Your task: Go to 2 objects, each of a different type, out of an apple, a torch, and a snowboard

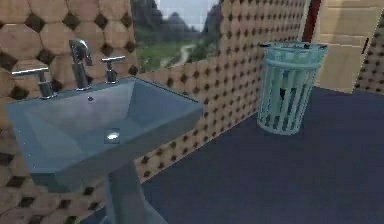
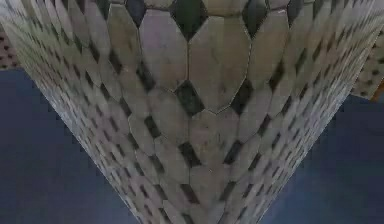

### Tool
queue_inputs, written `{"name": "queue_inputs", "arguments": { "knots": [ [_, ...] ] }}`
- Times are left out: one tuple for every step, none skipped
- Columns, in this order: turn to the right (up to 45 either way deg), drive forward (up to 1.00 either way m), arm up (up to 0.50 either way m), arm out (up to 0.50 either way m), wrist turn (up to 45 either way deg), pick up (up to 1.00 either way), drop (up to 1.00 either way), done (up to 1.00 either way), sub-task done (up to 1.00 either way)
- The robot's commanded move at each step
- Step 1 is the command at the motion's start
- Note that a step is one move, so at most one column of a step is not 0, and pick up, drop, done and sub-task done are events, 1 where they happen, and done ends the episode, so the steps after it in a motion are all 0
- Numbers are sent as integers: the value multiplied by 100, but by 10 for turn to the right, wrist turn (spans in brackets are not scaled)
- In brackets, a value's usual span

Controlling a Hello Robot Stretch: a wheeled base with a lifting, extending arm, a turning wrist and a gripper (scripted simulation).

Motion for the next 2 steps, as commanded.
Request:
{"name": "queue_inputs", "arguments": {
  "knots": [
    [390, 0, 0, 0, 0, 0, 0, 0, 0],
    [0, 100, 0, 0, 0, 0, 0, 0, 0]
  ]
}}
